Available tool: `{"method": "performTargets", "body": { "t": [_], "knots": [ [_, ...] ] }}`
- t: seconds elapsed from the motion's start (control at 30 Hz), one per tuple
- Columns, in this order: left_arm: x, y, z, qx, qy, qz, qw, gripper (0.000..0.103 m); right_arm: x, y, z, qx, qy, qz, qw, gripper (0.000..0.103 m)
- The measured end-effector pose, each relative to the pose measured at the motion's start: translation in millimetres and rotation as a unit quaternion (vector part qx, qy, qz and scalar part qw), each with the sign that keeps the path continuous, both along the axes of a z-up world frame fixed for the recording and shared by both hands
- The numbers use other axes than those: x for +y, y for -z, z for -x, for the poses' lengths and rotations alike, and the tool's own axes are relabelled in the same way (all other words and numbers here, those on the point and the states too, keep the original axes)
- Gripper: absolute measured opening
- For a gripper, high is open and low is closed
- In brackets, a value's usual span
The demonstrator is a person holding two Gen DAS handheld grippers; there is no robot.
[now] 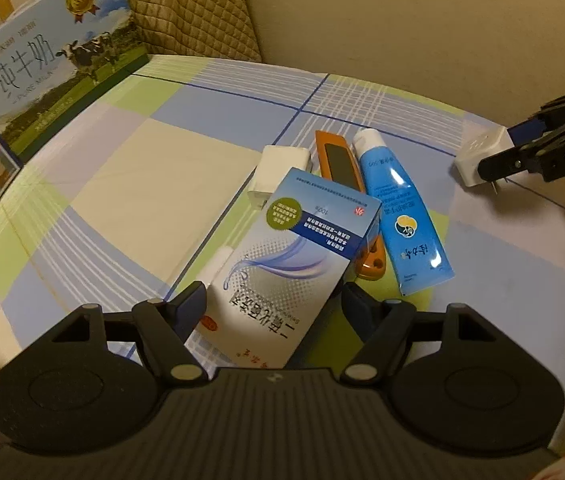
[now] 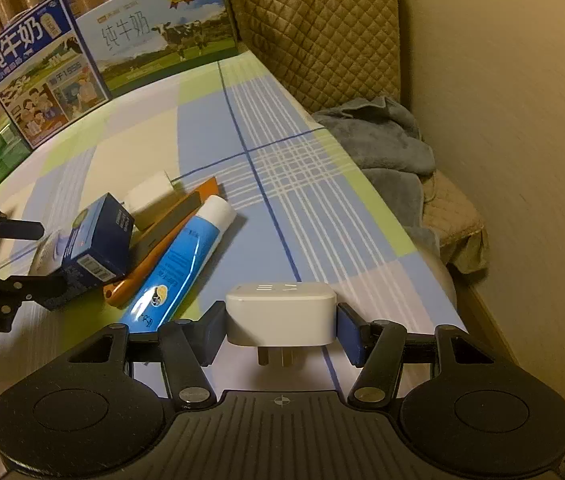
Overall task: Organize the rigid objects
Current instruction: 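Grasp the white-and-blue medicine box with the left tool while the right tool holds the plug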
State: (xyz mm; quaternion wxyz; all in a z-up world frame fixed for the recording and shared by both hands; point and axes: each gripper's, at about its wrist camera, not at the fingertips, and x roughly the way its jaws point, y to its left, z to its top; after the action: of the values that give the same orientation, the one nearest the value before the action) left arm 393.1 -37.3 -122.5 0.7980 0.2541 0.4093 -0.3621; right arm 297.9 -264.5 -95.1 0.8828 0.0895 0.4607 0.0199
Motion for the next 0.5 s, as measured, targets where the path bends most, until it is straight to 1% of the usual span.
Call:
{"method": "performTargets", "body": {
  "t": [0.03, 0.2, 0.33, 0.5],
  "knots": [
    [0.9, 1.4, -2.3, 0.004, 0.004, 0.004, 1.0000, 0.076, -0.8, -0.4, 1.2, 0.000, 0.002, -0.001, 1.000, 0.055],
    [1.0, 6.5, -8.6, 0.006, 0.016, 0.002, 0.9999, 0.081, -4.2, -1.3, 4.9, 0.002, 0.015, -0.006, 1.000, 0.055],
    [-0.9, 8.7, -5.5, -0.001, 0.026, -0.005, 0.9997, 0.081, -5.7, -1.6, 6.7, 0.003, 0.021, -0.005, 1.000, 0.055],
    [-1.7, 2.9, 9.8, 0.029, 0.043, 0.008, 0.9986, 0.078, -6.2, -2.4, 8.5, 0.006, 0.023, -0.004, 1.000, 0.055]
  ]
}}
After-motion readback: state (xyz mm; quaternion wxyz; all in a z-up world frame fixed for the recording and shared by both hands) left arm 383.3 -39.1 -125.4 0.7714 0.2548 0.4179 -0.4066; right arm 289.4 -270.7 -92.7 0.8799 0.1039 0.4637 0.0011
